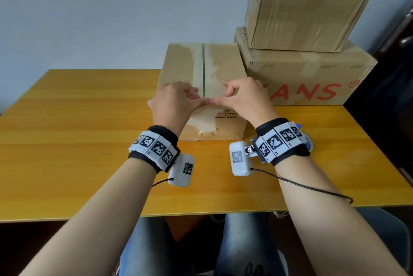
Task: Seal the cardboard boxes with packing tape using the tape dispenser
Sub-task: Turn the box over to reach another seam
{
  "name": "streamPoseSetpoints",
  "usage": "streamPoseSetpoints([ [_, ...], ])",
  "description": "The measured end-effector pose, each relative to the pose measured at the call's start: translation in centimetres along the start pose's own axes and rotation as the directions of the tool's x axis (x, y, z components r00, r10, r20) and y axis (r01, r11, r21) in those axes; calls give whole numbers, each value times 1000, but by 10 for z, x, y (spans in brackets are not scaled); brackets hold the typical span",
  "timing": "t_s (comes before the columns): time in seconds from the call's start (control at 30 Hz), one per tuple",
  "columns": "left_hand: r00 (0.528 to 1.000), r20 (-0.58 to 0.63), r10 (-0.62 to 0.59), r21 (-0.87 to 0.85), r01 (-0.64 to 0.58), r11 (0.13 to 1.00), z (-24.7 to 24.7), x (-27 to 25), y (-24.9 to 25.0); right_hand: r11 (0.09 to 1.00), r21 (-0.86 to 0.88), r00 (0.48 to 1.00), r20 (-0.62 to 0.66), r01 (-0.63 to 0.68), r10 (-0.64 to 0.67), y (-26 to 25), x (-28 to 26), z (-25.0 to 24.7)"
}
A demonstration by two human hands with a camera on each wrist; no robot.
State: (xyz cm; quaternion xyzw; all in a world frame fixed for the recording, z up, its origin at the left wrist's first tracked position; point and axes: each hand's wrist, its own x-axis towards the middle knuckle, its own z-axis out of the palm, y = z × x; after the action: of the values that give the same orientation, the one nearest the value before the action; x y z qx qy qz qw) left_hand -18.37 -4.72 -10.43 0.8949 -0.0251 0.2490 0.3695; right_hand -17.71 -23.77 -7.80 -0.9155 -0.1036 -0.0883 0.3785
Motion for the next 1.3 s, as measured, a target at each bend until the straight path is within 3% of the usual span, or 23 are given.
streamPoseSetpoints([
  [0.23, 995, 64, -72, -71, 77, 995, 1, 9, -9, 997, 78, 998, 61, -18, 14, 17, 8, -3],
  [0.5, 994, 95, -52, -150, 66, 986, -5, 8, -17, 996, 84, 997, 65, 32, -38, 28, 9, -10],
  [0.77, 966, 255, -38, -165, 82, 983, -22, 20, -11, 999, 47, 973, 228, 21, -31, 26, 13, -26],
  [0.83, 964, 264, -33, -172, 81, 982, -23, 20, -13, 1000, -18, 978, 208, 19, -15, 17, 14, -24],
  [0.93, 962, 271, -18, -189, 72, 979, -22, 20, -12, 979, -204, 996, 91, 22, -3, 3, 17, -14],
  [1.0, 958, 288, 4, -213, 60, 975, -24, 20, -16, 972, -236, 1000, 21, 7, -2, -1, 17, -5],
  [1.13, 970, 233, 70, -281, -2, 960, -34, 15, -37, 997, -73, 995, 94, -2, 9, 13, 17, -12],
  [1.3, 982, 191, 2, -381, 72, 922, -36, 16, -58, 1000, -12, 994, 111, 23, -21, 21, 18, -14],
])
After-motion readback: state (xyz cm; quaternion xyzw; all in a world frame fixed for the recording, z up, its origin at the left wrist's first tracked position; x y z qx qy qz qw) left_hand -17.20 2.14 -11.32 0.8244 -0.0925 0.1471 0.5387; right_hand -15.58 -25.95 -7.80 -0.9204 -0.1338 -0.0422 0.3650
